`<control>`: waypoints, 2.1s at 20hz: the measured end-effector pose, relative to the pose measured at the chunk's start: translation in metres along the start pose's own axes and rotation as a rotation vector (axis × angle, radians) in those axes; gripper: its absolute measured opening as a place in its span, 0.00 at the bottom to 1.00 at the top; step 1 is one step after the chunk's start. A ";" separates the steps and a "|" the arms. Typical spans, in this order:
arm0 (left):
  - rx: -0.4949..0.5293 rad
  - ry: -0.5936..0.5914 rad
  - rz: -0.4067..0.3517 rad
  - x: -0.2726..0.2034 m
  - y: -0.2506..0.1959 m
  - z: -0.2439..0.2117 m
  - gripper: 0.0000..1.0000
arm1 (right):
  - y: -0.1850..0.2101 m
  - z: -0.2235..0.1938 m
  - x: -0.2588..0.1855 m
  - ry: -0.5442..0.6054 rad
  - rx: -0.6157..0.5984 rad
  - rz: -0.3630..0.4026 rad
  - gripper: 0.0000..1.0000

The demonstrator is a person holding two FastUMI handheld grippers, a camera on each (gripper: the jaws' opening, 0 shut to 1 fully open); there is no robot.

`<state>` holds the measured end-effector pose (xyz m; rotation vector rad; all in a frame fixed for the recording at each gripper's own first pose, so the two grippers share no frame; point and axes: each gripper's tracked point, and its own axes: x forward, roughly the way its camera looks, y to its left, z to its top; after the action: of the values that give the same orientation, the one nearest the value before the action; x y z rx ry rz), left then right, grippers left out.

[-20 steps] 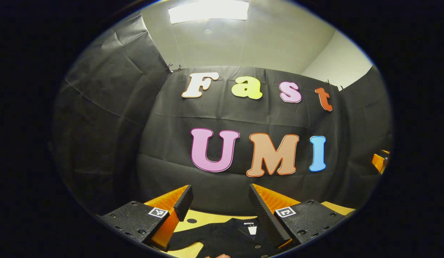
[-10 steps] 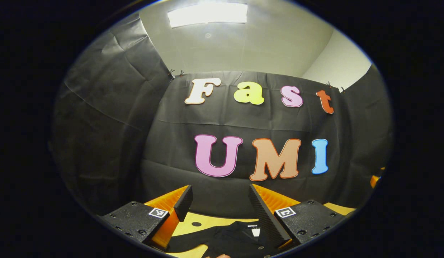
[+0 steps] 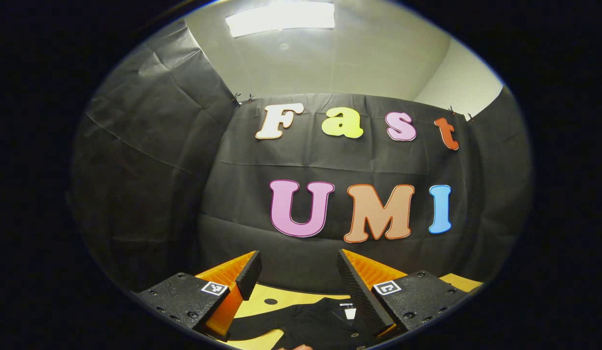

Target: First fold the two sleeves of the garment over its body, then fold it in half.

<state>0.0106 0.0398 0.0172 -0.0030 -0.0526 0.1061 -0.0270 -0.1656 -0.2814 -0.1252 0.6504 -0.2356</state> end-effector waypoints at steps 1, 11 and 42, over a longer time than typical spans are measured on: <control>0.002 -0.001 0.004 -0.001 -0.002 -0.001 0.92 | 0.002 -0.012 0.006 0.033 -0.002 0.012 0.98; 0.032 0.021 0.044 -0.004 -0.030 -0.009 0.92 | 0.025 -0.115 0.055 0.353 -0.038 0.130 1.00; 0.071 0.025 0.065 -0.015 0.100 0.003 0.92 | 0.405 -0.031 -0.121 0.193 -0.194 0.814 0.02</control>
<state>-0.0149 0.1373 0.0188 0.0646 -0.0238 0.1724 -0.0670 0.2551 -0.3114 -0.0162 0.8651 0.6078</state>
